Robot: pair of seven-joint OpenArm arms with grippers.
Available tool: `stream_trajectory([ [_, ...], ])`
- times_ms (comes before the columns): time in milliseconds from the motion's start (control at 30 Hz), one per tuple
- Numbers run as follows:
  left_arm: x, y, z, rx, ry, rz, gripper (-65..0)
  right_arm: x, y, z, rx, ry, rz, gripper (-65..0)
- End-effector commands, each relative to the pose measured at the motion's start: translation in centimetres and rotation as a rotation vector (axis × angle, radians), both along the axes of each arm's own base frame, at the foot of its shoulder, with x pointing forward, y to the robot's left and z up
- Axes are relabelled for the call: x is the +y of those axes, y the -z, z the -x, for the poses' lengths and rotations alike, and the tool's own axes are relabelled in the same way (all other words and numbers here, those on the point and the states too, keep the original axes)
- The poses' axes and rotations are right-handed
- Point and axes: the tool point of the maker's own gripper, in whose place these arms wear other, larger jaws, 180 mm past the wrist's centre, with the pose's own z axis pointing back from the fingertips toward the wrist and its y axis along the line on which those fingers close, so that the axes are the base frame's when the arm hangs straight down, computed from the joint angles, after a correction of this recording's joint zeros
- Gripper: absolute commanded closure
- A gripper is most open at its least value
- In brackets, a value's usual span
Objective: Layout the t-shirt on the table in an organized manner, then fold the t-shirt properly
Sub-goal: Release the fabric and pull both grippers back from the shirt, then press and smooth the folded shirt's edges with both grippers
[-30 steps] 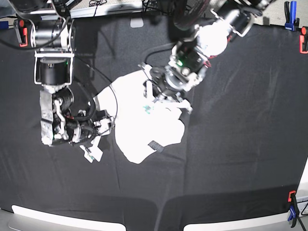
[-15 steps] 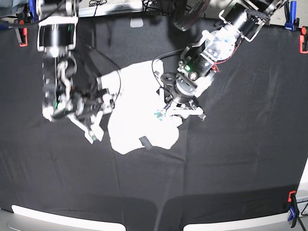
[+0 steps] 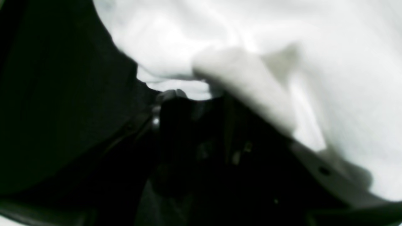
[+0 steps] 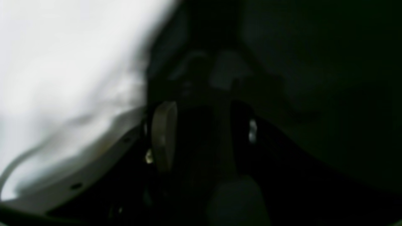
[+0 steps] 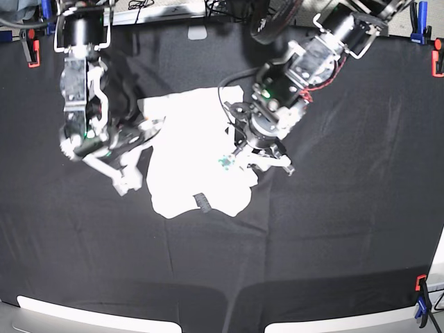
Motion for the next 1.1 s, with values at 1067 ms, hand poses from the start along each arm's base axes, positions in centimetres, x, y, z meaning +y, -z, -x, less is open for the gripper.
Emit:
stream_trajectory([
  [1067, 1.1, -22.0, -3.5, -0.264, -0.051, 0.796, -21.5, 12.0, -19.0, -7.7, -0.822, -0.395, -0.617, -26.9],
])
